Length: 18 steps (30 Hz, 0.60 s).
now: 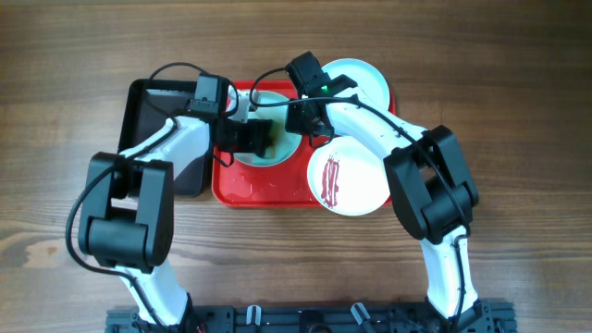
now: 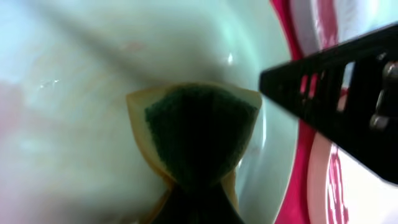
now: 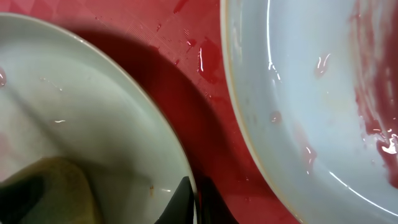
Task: Clean dirty plates on tray and stack at the side
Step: 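Bring the sponge onto the top plate and scrub it with left gripper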
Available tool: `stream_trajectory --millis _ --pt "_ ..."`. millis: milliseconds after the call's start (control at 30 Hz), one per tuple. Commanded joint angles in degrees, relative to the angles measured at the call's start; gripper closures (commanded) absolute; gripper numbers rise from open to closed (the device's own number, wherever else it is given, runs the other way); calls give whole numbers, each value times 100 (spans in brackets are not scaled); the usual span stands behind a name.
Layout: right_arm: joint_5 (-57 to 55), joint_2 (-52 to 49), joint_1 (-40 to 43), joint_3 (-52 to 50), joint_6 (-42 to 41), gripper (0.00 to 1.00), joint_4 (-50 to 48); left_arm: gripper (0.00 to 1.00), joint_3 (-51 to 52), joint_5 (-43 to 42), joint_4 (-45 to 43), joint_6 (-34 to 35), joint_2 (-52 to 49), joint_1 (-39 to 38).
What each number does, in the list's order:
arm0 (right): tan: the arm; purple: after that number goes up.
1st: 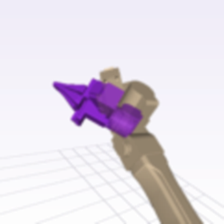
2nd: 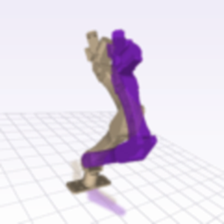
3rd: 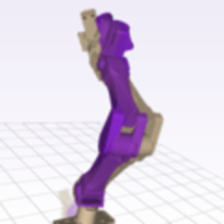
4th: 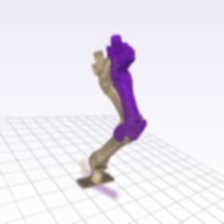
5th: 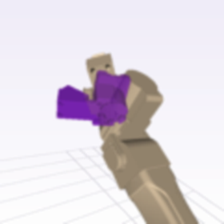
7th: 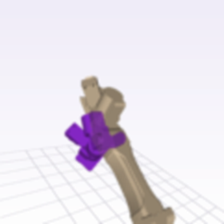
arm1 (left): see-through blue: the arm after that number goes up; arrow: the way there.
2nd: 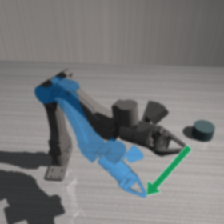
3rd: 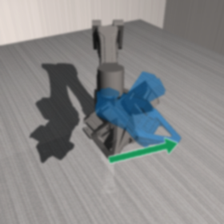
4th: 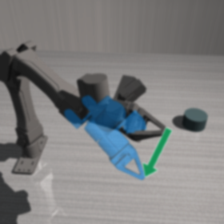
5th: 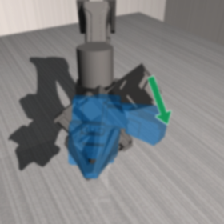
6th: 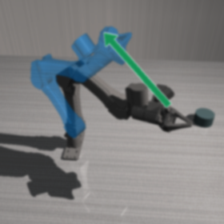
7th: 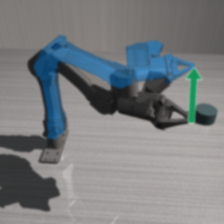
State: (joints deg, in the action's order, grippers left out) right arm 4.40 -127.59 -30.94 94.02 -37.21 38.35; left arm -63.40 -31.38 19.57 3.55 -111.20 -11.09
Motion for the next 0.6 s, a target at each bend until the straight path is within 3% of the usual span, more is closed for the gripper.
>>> stream_trajectory --millis 0,200,267,433,567 --pt "-332 -240 -2 -157 -24 96 74 96 50 511 -332 227 -90 -42" --pt "-332 -240 -2 -157 -24 96 72 96 48 4015 -485 1622 -94 -42" --pt "-332 -240 -2 -157 -24 96 72 96 48 4760 -479 1840 -94 -42" --pt "-332 -240 -2 -157 -24 96 72 96 48 4736 -175 1926 -92 -92" --pt "-332 -240 -2 -157 -24 96 74 96 48 3467 487 1919 -92 -271"
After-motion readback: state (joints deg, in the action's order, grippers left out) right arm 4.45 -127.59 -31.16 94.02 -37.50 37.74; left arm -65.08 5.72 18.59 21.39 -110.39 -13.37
